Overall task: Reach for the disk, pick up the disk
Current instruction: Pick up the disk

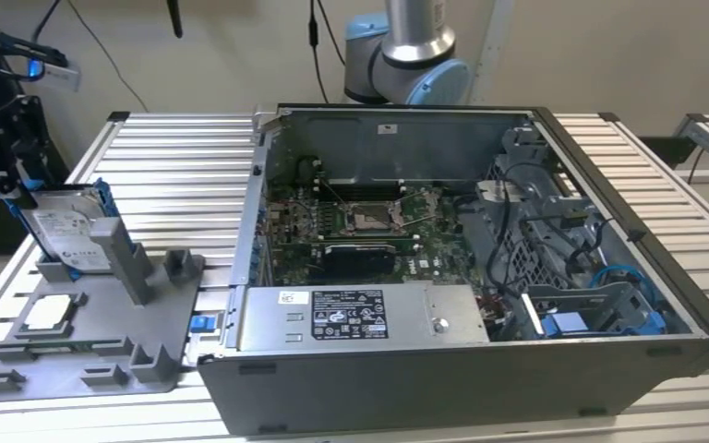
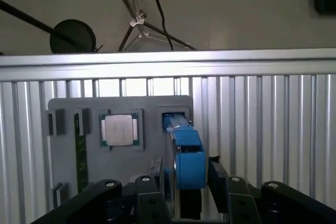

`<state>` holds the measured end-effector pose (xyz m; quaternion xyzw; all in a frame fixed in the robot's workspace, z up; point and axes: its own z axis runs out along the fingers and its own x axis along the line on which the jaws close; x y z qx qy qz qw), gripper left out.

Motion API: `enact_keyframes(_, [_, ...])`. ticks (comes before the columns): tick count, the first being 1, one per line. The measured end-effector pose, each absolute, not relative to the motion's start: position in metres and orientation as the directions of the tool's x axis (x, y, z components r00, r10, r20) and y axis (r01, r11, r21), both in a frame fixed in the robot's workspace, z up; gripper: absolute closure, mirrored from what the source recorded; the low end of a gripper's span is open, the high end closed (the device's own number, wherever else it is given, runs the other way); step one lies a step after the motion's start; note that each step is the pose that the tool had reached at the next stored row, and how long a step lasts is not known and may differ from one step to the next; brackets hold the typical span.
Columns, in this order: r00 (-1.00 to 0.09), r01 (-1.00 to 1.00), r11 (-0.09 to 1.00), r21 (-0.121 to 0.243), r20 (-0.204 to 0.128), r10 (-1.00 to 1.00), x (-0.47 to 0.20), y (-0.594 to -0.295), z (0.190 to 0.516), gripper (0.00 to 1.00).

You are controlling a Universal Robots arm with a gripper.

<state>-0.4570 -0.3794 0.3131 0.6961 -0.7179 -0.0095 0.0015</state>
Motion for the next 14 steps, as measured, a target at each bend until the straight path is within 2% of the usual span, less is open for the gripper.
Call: enact_keyframes(14, [0.006,-1.000,-0.007,0.010,-0.011,-1.000,-0.458,-0.379,0.288,0.00])
